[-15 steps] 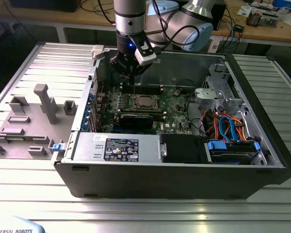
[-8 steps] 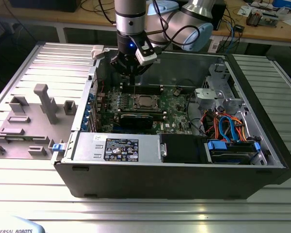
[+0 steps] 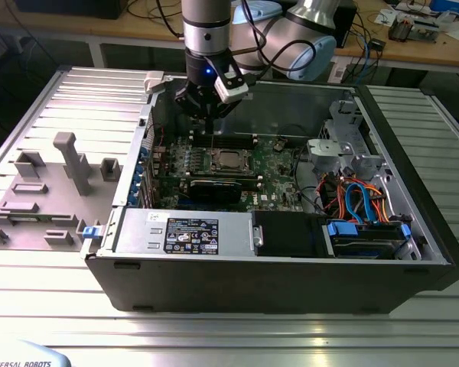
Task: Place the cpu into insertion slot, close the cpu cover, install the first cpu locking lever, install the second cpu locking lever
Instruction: 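Install the first cpu locking lever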
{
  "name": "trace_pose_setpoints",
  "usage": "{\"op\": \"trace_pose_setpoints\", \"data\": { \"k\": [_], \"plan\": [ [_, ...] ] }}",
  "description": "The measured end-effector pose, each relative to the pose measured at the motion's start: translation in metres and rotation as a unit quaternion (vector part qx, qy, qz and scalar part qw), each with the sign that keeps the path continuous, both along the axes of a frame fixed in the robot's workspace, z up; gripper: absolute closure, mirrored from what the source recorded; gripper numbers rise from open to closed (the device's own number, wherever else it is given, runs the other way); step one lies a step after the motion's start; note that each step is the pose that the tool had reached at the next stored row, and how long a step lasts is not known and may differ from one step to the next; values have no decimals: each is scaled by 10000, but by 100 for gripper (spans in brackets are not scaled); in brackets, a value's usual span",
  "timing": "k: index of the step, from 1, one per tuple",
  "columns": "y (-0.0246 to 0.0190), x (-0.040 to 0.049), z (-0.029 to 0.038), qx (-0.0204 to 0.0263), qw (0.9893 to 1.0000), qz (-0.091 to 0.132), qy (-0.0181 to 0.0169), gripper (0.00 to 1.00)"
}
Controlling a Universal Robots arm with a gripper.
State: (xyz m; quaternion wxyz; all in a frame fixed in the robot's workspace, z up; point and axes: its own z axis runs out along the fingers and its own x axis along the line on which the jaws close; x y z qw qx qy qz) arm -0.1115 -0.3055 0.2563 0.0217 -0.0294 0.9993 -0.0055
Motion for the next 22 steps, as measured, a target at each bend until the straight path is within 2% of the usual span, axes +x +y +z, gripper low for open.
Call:
{"op": "trace_pose_setpoints", "data": {
  "k": [8,22],
  "plan": [
    [1,58,-5,0,10000,-1,2,89],
    [1,60,-5,0,10000,0,2,89]
  ]
}}
